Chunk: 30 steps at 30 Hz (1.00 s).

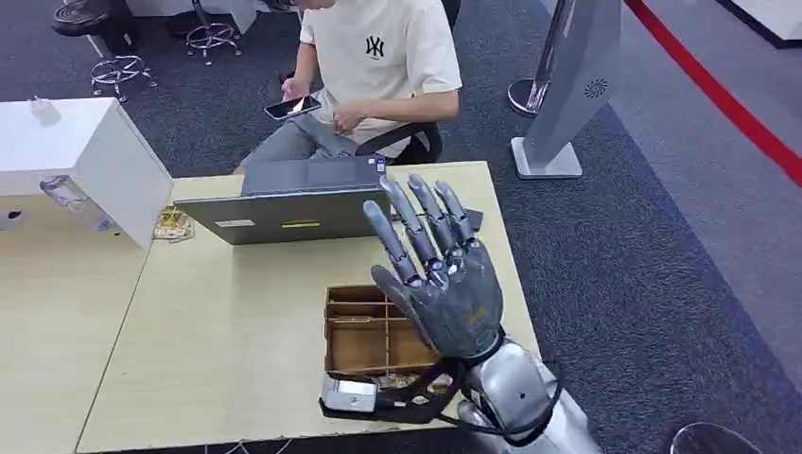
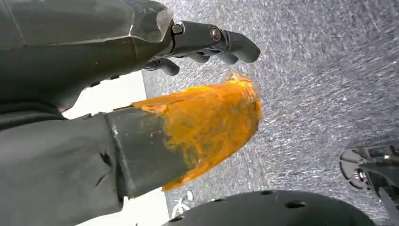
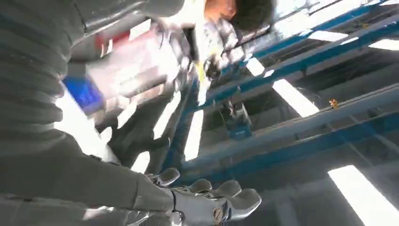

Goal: Pass the card to the sensor for recognition and then transmit it.

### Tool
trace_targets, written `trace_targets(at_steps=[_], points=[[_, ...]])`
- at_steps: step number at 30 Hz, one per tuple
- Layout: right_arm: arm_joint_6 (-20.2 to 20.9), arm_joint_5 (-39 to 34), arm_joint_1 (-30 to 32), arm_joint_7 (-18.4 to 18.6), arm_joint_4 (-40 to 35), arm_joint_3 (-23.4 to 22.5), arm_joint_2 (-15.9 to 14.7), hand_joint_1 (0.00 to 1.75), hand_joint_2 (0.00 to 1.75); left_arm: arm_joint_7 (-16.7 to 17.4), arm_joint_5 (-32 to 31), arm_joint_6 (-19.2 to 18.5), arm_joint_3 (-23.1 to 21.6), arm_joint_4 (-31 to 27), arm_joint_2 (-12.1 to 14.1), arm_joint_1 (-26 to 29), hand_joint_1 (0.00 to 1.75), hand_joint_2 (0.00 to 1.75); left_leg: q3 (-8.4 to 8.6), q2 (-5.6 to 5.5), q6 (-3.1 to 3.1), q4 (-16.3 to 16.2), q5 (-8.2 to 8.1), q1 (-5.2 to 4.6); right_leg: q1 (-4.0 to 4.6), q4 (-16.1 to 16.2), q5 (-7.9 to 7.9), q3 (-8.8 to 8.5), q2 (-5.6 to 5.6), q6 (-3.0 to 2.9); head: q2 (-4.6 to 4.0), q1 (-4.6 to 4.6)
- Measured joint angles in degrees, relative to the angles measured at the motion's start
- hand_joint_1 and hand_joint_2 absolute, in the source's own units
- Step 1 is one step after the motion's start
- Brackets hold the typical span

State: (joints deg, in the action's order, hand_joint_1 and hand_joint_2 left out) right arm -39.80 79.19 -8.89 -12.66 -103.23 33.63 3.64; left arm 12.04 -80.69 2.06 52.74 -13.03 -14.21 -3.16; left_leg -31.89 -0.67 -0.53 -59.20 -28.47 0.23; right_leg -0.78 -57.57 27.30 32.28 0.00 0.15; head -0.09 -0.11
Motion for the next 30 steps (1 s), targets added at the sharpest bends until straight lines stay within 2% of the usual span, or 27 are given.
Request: trace_targets(at_steps=[2,3,4,5,6,8,9,12,15,24,28,30], points=[[0.0,-12.8,6.1,-17.5,0.1,-5.9,5.2,0.0,1.75,0.0,0.4,0.4,0.1,0.0,-0.2,0.0,0.0,0.0,-0.01,0.0,0.05,0.0,-0.03,-0.01,-0.01,0.0,0.0,-0.01,0.0,-0.01,0.0,-0.07],[0.0,-19.9,7.9,-24.8,1.2,-7.7,6.8,0.0,1.75,-0.2,0.7,0.4,0.2,0.0,-0.3,0.0,0.0,0.0,0.01,0.0,0.05,0.0,-0.03,0.0,0.0,0.0,-0.01,-0.02,0.0,-0.02,0.0,-0.07],[0.5,-25.4,9.2,-28.2,1.9,-7.9,7.2,0.0,0.0,-0.4,1.0,0.5,0.2,0.0,-0.4,0.0,0.0,0.0,0.0,0.01,0.05,0.0,-0.02,0.01,0.0,0.0,-0.01,-0.02,0.01,-0.02,0.0,-0.04],[1.9,-32.1,10.4,-27.9,2.1,-7.5,6.8,0.0,0.0,-0.7,1.3,0.7,0.3,0.0,-0.6,0.0,0.0,0.0,-0.01,0.02,0.06,0.0,-0.02,0.0,-0.01,0.0,-0.02,-0.01,0.02,-0.03,0.0,-0.02],[4.4,-39.7,11.2,-24.2,2.1,-6.3,6.5,0.0,0.0,-0.9,1.5,1.0,0.5,0.0,-0.7,0.1,0.0,0.0,0.0,0.06,0.06,0.0,-0.02,0.0,-0.01,0.0,-0.04,-0.01,0.05,-0.05,0.0,-0.04],[10.3,-50.1,11.8,-14.8,2.3,-4.4,6.1,0.0,0.0,-1.3,1.8,1.1,0.7,0.0,-0.8,0.0,0.0,0.0,0.02,0.1,0.05,0.0,-0.01,-0.01,-0.02,0.0,-0.1,-0.01,0.09,-0.05,0.0,-0.04],[14.3,-55.0,12.2,-12.8,2.5,-3.9,5.6,0.0,0.0,-1.3,1.9,1.1,0.9,0.0,-0.8,0.0,0.0,0.0,0.01,0.09,0.05,0.0,0.01,-0.02,-0.03,0.0,-0.13,0.0,0.08,-0.01,0.0,-0.04],[25.7,-66.3,12.5,-13.1,3.2,-2.4,4.8,0.0,0.0,-1.6,2.1,1.2,1.2,0.0,-0.8,0.1,0.0,0.0,0.02,0.1,0.03,0.0,0.04,-0.02,-0.02,0.0,-0.15,0.0,0.08,-0.02,0.0,-0.07],[34.8,-74.7,12.5,-12.4,4.4,-1.9,4.1,0.0,0.0,-1.8,2.1,1.1,1.5,0.0,-0.8,0.1,0.0,0.0,0.02,0.08,0.06,0.0,0.06,-0.01,-0.01,0.0,-0.15,-0.01,0.08,-0.02,0.0,-0.04],[48.1,-84.1,11.9,-10.1,8.4,-1.2,2.3,0.0,0.0,-1.9,2.3,1.1,2.0,0.0,-0.7,0.0,0.0,0.0,0.02,0.09,0.06,0.0,0.06,-0.01,-0.01,0.0,-0.15,-0.01,0.09,-0.02,0.0,-0.04],[52.4,-87.5,11.3,-9.1,10.6,0.0,1.6,0.0,0.0,-1.9,2.3,1.0,2.1,0.0,-0.7,0.0,0.0,0.0,0.03,0.09,0.06,0.0,0.06,-0.01,-0.01,0.0,-0.15,-0.01,0.09,-0.02,0.0,-0.04],[52.4,-88.6,11.2,-9.7,11.3,0.1,1.5,0.0,0.0,-1.9,2.4,1.0,2.1,0.0,-0.7,0.0,0.0,0.0,0.02,0.08,0.06,0.0,0.06,-0.01,-0.01,0.0,-0.15,-0.01,0.08,-0.02,0.0,-0.02]])
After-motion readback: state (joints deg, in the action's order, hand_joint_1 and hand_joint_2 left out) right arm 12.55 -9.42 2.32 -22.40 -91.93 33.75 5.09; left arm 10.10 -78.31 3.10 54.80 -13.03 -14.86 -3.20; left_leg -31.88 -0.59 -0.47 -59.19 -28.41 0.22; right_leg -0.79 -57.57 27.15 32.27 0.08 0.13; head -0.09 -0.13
